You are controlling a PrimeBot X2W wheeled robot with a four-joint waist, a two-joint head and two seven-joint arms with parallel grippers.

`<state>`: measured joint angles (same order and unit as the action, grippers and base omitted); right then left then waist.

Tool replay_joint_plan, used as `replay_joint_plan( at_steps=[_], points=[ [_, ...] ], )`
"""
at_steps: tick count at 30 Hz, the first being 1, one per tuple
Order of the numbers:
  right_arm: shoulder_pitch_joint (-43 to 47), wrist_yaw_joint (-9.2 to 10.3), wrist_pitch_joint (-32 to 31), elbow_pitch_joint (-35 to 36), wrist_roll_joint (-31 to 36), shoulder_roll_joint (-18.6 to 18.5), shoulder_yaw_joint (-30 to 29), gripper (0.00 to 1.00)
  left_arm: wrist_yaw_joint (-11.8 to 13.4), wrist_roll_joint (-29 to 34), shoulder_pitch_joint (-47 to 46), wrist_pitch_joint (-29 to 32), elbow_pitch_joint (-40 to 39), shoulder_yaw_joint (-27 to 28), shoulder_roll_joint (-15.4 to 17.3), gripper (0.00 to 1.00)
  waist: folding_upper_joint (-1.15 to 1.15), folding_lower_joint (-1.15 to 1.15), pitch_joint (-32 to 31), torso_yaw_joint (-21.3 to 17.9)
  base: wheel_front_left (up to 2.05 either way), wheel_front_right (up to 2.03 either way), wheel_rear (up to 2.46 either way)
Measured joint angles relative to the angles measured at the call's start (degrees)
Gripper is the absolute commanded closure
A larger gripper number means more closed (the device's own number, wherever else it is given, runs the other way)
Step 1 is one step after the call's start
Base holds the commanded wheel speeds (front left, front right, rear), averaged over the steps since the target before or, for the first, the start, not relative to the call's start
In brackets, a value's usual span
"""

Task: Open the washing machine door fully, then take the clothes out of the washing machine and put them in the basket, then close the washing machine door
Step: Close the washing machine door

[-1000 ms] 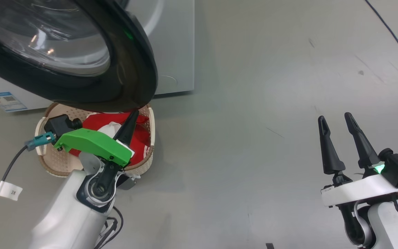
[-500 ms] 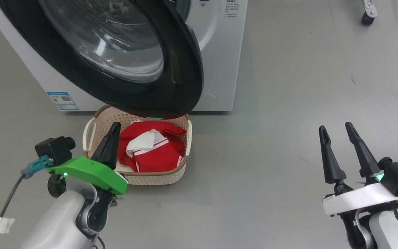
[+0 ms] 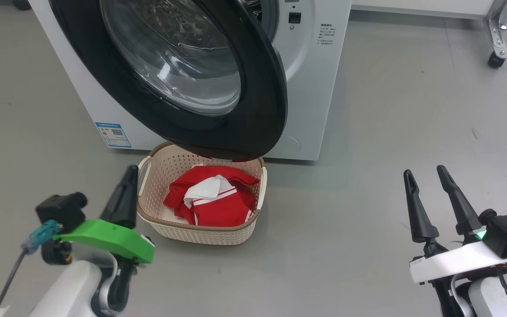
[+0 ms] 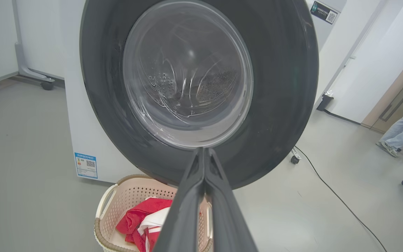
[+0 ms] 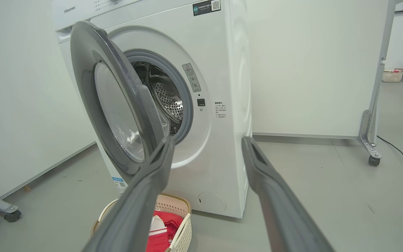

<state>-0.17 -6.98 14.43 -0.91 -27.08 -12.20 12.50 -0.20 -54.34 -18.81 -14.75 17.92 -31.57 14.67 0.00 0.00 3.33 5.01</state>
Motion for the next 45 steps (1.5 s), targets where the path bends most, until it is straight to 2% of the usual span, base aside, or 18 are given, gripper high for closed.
replay_joint_plan(
  at_steps=[6,13,20,21,22,23,30,45],
  points=[
    [0.8,0.0,0.0,0.2,0.0,0.4,-0.7,0.0,2.3,7.7,1.7,0.0,-6.0,7.1,-1.0,1.0,0.0,0.0,-0.1,0.6,0.0,0.0,0.0],
    [1.0,0.0,0.0,0.5,0.0,0.5,-1.3,0.0,4.0,15.1,5.7,0.0,-10.0,10.3,-2.8,1.0,0.0,0.0,0.0,1.3,0.0,0.0,0.0],
    [1.0,0.0,0.0,0.3,0.0,0.8,-1.3,0.0,4.2,20.1,9.7,0.0,-11.4,11.4,-3.5,1.0,0.0,0.0,0.0,1.5,0.0,0.0,0.0],
    [1.0,0.0,0.0,0.3,0.0,0.9,-1.3,0.0,4.5,20.4,10.3,0.0,-11.5,11.5,-3.8,0.76,0.0,0.0,-0.1,1.5,0.0,0.0,0.0],
    [1.0,0.0,0.0,0.2,0.0,1.0,-1.3,0.0,4.5,20.7,10.8,0.0,-11.7,11.8,-4.4,0.27,0.0,0.0,-0.1,1.4,0.0,0.0,0.0],
    [1.0,0.0,0.0,0.2,0.0,1.0,-1.3,0.0,4.5,20.9,11.2,0.0,-11.9,11.9,-4.9,0.0,0.0,0.0,-0.1,1.4,0.0,0.0,0.0],
    [1.3,0.0,0.0,-0.1,0.0,1.2,-0.9,0.0,4.4,22.4,13.9,0.0,-11.1,10.3,-5.4,0.0,0.0,0.0,-0.6,1.1,0.0,0.0,0.0],
    [1.4,0.0,0.0,-0.3,0.3,1.3,-0.5,0.0,3.4,24.8,15.5,0.0,-11.0,11.1,-6.9,0.0,0.0,0.0,-1.0,0.5,0.0,0.0,0.0]
  ],
)
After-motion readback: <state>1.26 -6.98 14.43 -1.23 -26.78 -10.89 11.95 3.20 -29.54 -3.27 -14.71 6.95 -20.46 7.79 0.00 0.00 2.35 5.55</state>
